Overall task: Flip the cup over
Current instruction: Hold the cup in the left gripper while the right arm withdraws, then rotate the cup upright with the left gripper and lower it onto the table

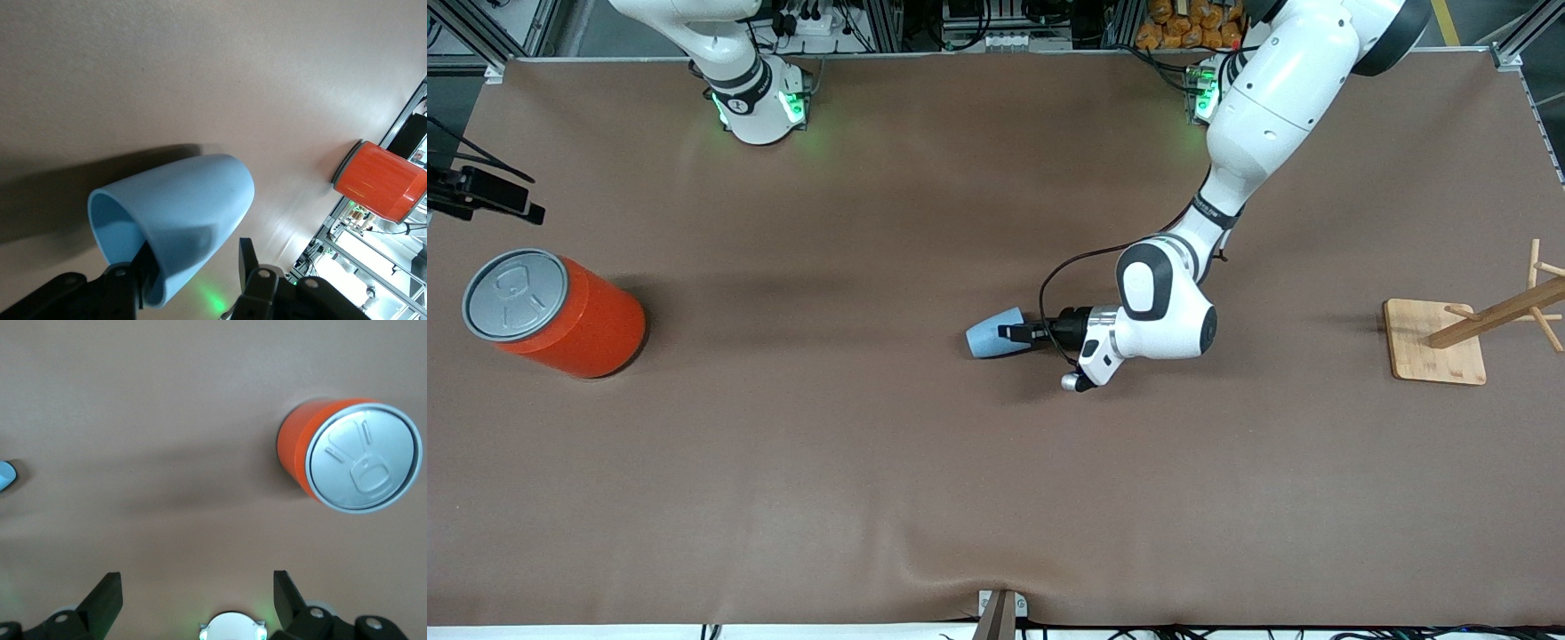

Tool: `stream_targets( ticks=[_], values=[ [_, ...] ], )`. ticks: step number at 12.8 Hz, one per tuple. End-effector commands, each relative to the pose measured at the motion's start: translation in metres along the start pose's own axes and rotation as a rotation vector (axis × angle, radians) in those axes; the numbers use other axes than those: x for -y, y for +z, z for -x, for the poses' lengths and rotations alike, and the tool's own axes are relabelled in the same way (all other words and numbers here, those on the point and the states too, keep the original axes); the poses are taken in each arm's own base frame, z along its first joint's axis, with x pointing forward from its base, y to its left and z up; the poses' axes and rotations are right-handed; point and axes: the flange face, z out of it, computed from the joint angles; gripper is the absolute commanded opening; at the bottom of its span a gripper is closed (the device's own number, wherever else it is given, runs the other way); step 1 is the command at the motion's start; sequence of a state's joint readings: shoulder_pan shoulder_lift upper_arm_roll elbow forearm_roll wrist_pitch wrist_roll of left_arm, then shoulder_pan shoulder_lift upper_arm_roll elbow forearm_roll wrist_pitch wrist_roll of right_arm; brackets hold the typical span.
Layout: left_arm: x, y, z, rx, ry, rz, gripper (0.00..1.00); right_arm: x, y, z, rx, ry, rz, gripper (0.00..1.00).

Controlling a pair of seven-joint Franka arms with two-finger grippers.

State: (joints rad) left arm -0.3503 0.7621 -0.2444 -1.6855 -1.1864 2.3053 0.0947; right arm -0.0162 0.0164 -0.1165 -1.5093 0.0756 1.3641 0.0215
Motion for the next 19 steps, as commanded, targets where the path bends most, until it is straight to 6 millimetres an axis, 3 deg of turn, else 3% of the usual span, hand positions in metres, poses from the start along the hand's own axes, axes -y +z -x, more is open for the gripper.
stream_targets(
  ticks=[1, 5, 10, 13, 16, 19],
  values=[
    [-0.012, -0.01, -0.005, -0.025, 0.011, 0.031, 0.0, 0.006, -0.005, 0.01, -0.004, 0.041, 0.012, 1.0],
    [-0.038, -0.046, -0.019, -0.078, 0.067, 0.028, 0.0, 0.02, -0.014, 0.01, -0.045, 0.009, 0.085, 1.0],
    [-0.071, -0.127, -0.013, -0.092, 0.125, 0.004, 0.0, 0.017, -0.022, 0.004, -0.09, 0.023, 0.069, 1.0],
    [-0.083, -0.191, -0.008, -0.136, 0.122, -0.132, 0.0, 0.038, -0.018, 0.003, -0.09, -0.014, 0.063, 1.0],
    [-0.064, -0.249, -0.016, -0.218, 0.159, -0.401, 0.0, 0.042, -0.019, 0.002, -0.104, -0.021, 0.061, 1.0],
    [-0.011, -0.291, -0.037, -0.285, 0.218, -0.764, 0.0, 0.042, -0.019, 0.002, -0.101, -0.021, 0.061, 1.0]
  ],
)
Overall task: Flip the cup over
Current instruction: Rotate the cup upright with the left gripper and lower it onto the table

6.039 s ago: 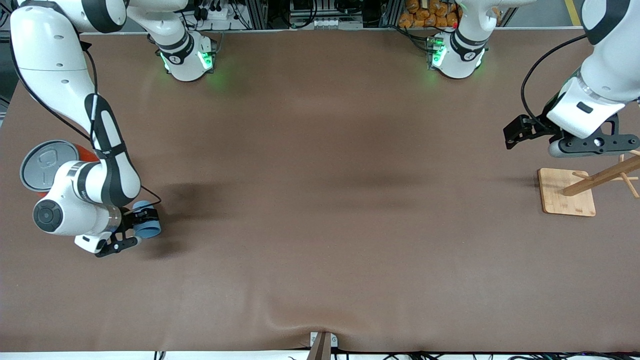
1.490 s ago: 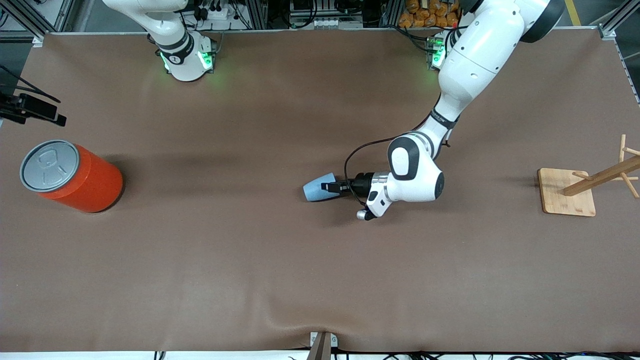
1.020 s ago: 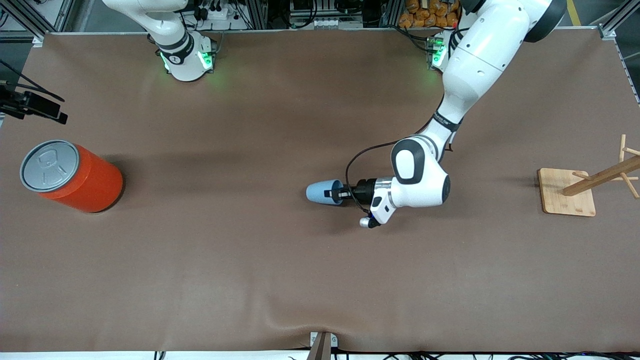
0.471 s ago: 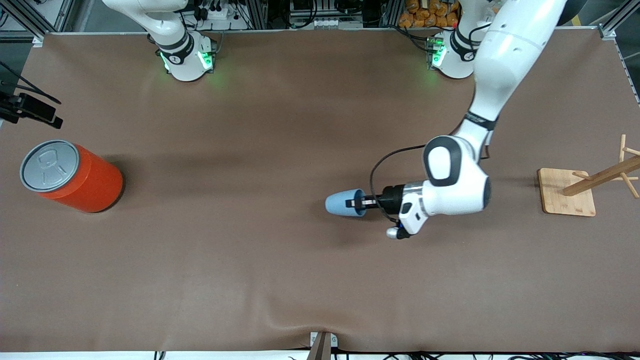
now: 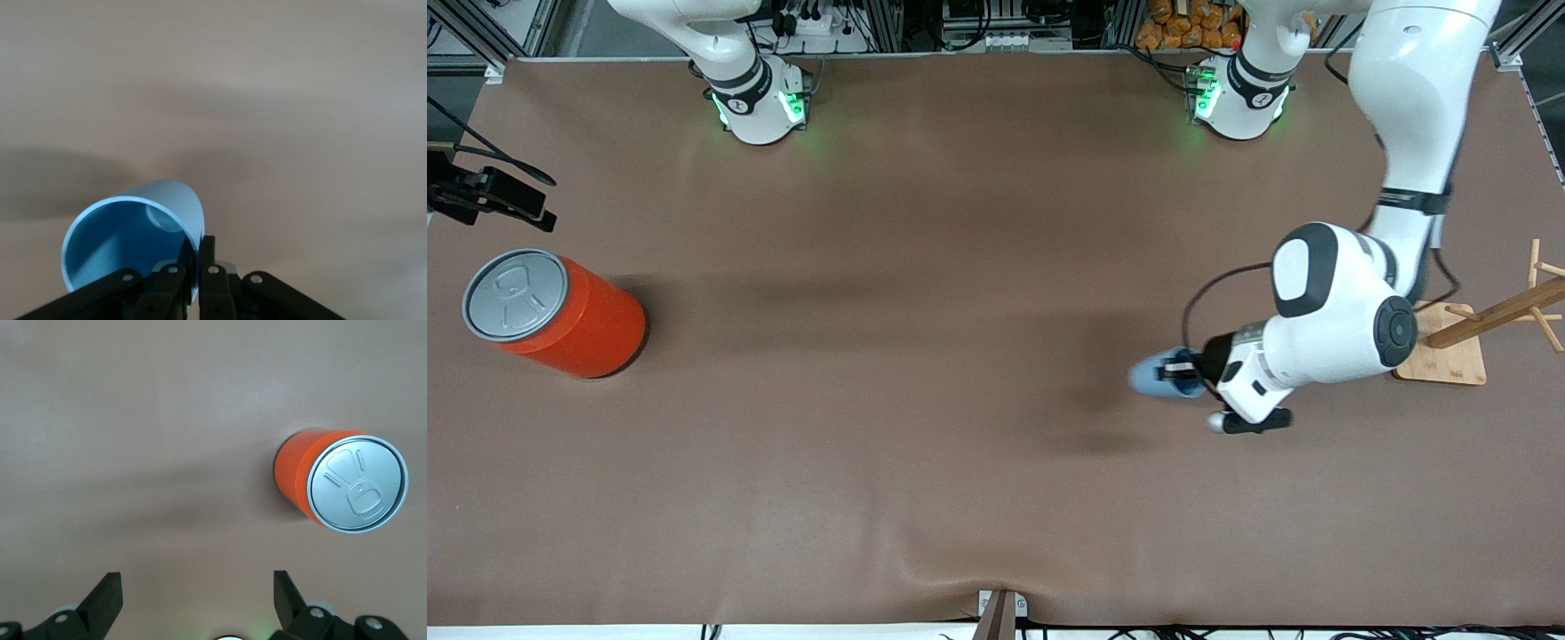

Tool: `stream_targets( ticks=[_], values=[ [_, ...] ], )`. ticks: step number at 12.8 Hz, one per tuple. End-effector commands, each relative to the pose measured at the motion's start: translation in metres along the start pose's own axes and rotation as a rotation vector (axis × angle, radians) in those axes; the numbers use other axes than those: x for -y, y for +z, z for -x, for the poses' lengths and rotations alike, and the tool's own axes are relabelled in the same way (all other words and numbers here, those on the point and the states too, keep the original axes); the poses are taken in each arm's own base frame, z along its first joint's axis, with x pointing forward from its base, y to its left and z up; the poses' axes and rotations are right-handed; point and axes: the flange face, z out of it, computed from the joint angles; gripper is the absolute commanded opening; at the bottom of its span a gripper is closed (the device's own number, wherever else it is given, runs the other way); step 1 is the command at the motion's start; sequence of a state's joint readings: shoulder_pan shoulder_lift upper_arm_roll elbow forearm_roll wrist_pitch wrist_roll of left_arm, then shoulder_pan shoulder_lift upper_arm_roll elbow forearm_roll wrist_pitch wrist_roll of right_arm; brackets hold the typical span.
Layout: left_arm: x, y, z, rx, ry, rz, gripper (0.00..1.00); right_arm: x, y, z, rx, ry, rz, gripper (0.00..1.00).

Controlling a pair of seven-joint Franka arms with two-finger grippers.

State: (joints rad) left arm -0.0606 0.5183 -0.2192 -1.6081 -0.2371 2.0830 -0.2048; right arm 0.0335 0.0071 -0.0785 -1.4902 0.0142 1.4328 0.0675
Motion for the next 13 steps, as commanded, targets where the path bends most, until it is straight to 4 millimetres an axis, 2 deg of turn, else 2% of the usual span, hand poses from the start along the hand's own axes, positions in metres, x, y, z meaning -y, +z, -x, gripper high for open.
stream_targets(
  ticks=[1, 4, 6, 8, 9, 10, 11, 13],
  values=[
    [0.049, 0.004, 0.002, -0.01, 0.025, -0.225, 0.0, 0.002, -0.002, 0.002, 0.0, 0.01, -0.003, 1.0],
    [0.103, 0.012, -0.002, -0.004, -0.033, -0.275, 0.0, 0.008, -0.001, 0.003, 0.006, -0.001, -0.002, 1.0],
    [0.112, 0.026, 0.003, -0.025, 0.0, -0.363, 0.0, 0.007, -0.003, 0.003, 0.003, 0.001, -0.002, 1.0],
    [0.114, 0.042, 0.011, -0.069, -0.017, -0.376, 0.0, 0.003, -0.004, 0.003, 0.002, 0.007, -0.001, 1.0],
    [0.109, 0.042, 0.011, -0.074, -0.025, -0.373, 0.19, 0.002, -0.004, 0.003, 0.0, 0.01, -0.001, 1.0],
    [0.105, 0.038, 0.012, -0.078, -0.039, -0.365, 0.81, 0.0, -0.004, 0.003, 0.0, 0.013, -0.002, 1.0],
    [0.104, 0.029, 0.011, -0.091, -0.057, -0.353, 1.0, -0.002, -0.005, 0.003, -0.001, 0.016, -0.002, 1.0],
    [0.073, -0.001, 0.019, -0.109, -0.028, -0.349, 1.0, -0.003, -0.007, 0.004, -0.005, 0.018, -0.001, 1.0]
  ],
)
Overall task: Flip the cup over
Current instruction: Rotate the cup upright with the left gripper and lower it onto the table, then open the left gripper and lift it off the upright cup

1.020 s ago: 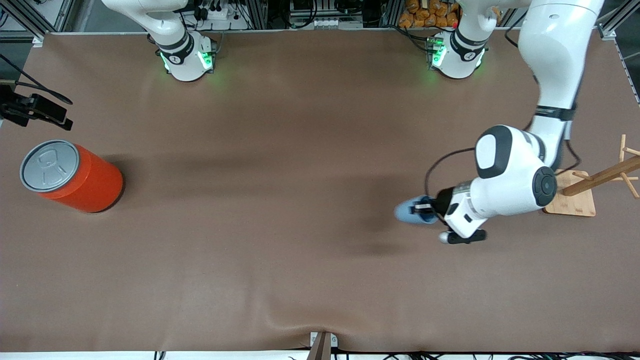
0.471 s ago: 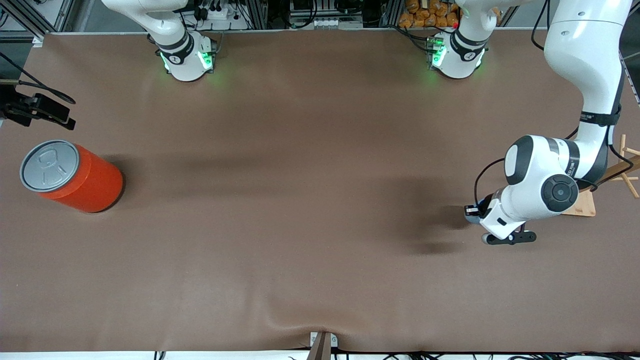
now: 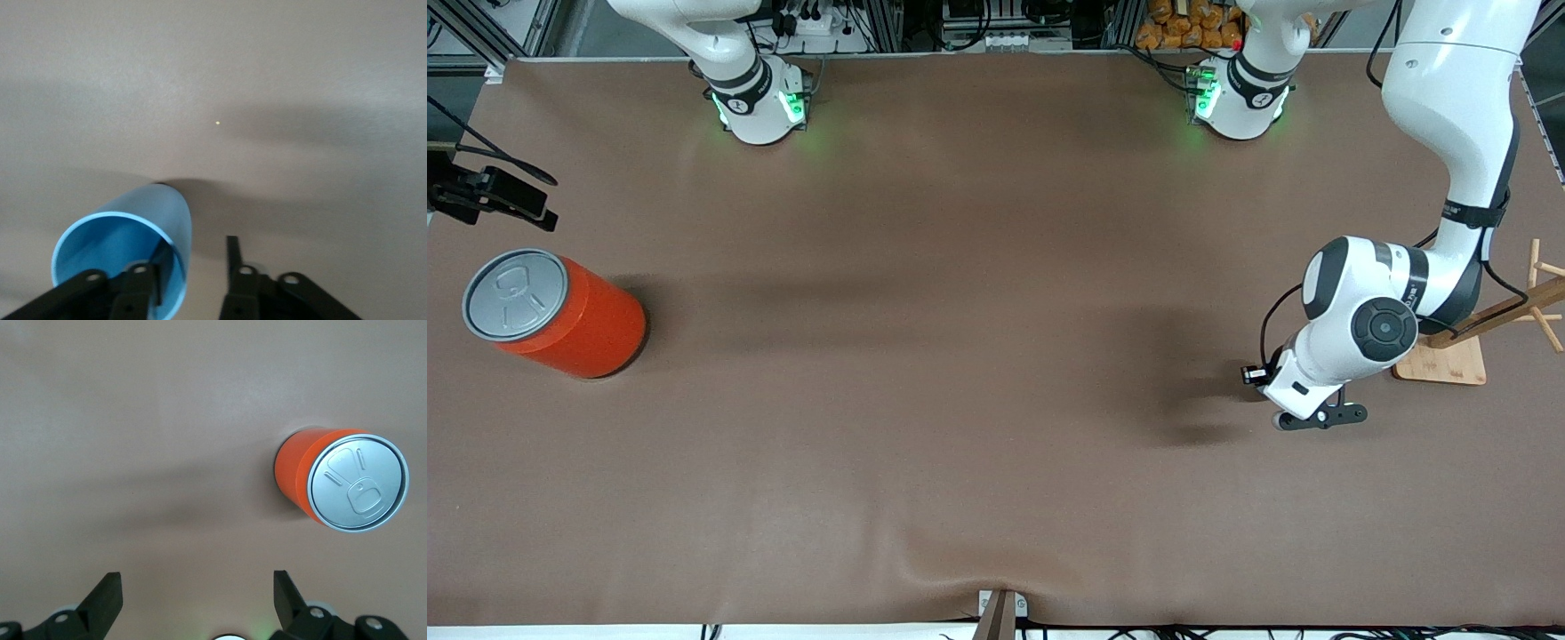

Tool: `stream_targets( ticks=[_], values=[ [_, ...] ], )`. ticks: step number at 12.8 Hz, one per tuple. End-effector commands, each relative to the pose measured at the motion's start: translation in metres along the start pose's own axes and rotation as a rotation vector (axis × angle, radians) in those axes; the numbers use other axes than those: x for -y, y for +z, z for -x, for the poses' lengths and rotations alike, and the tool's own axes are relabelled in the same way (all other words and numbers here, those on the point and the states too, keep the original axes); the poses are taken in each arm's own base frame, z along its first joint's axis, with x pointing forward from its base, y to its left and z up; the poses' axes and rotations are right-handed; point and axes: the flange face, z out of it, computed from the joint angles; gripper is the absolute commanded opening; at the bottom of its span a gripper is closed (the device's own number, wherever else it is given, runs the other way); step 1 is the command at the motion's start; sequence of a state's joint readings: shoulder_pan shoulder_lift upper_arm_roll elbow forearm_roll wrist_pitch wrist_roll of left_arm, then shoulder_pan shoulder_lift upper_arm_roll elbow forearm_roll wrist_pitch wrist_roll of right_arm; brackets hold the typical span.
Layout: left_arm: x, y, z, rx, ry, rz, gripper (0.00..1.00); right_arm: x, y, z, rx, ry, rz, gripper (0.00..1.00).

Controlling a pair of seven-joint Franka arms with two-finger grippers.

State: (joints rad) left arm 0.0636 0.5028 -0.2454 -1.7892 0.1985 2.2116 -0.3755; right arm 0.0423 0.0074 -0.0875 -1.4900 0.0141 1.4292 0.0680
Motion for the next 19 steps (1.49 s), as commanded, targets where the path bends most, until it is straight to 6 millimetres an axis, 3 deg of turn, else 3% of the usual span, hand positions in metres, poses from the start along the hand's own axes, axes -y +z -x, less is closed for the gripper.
stream_targets(
  ticks=[1, 4, 6, 8, 10, 12, 19],
  values=[
    [-0.016, -0.07, 0.014, -0.042, 0.011, -0.009, 1.0, -0.003, -0.007, 0.004, -0.007, 0.017, -0.001, 1.0],
    [-0.024, -0.172, 0.035, -0.044, 0.015, -0.038, 1.0, -0.006, -0.008, 0.005, -0.008, 0.023, -0.002, 1.0],
    [-0.02, -0.227, 0.047, -0.035, -0.007, -0.02, 1.0, -0.006, -0.007, 0.005, -0.004, 0.023, 0.0, 1.0],
    [-0.018, -0.283, 0.078, -0.082, -0.013, -0.018, 1.0, -0.006, -0.009, 0.007, 0.002, 0.023, 0.0, 1.0],
    [-0.023, -0.31, 0.101, -0.09, -0.005, -0.016, 1.0, -0.009, -0.007, 0.006, 0.005, 0.028, 0.008, 1.0],
    [-0.031, -0.322, 0.115, -0.089, -0.004, -0.011, 1.0, -0.009, -0.008, 0.006, -0.001, 0.028, 0.009, 1.0],
    [-0.027, -0.346, 0.131, -0.095, -0.007, 0.01, 1.0, -0.017, -0.008, 0.004, -0.005, 0.043, -0.003, 1.0]
  ],
)
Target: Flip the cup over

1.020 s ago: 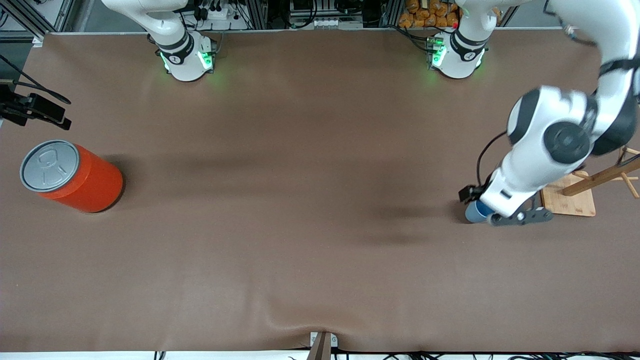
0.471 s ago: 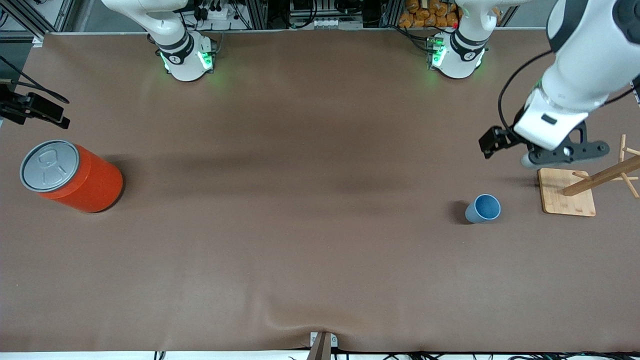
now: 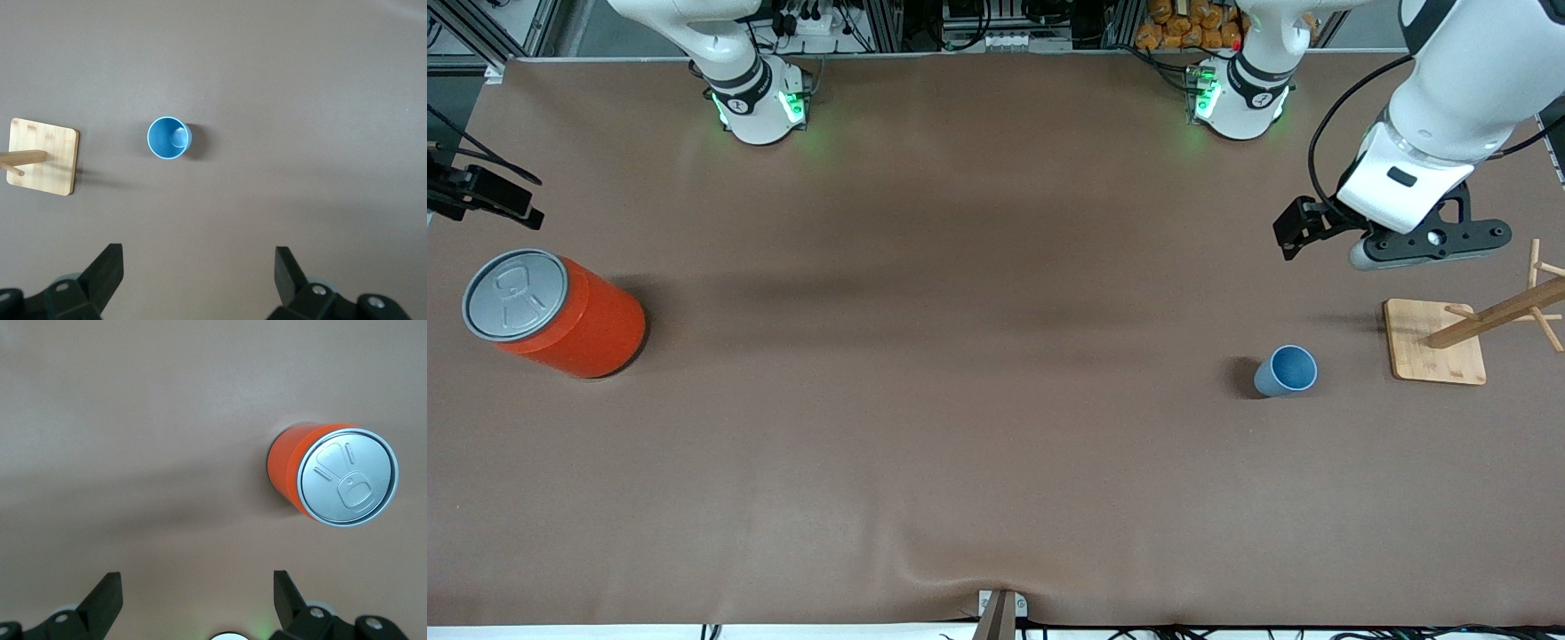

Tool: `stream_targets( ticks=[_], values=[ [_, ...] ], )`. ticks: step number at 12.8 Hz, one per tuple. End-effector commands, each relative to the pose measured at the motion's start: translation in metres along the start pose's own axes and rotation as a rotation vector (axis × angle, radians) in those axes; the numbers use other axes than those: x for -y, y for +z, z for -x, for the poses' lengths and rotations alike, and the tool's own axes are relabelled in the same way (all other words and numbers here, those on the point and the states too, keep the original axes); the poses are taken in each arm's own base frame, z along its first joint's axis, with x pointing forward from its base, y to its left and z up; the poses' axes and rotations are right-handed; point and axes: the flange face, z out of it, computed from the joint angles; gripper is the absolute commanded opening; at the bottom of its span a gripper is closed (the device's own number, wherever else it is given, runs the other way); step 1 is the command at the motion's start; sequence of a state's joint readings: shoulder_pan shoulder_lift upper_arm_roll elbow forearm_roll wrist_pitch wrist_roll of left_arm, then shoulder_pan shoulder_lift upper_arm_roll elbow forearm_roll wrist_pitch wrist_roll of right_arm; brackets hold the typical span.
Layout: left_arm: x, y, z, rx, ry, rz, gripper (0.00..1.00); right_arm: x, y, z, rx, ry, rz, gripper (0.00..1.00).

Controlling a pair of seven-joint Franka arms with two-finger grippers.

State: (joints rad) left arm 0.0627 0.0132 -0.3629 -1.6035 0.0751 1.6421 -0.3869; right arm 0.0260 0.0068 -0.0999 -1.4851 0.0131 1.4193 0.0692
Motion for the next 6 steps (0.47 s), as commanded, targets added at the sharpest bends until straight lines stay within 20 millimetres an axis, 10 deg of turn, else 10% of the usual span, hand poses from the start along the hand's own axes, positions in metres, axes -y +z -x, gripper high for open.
stream_targets(
  ticks=[1, 6],
  values=[
    [0.008, -0.018, 0.011, 0.002, -0.026, 0.025, 1.0, -0.001, -0.006, 0.004, -0.008, 0.013, -0.002, 1.0],
    [0.02, -0.028, 0.008, -0.018, -0.043, 0.037, 1.0, -0.004, -0.005, 0.003, -0.008, 0.016, -0.001, 1.0]
  ],
)
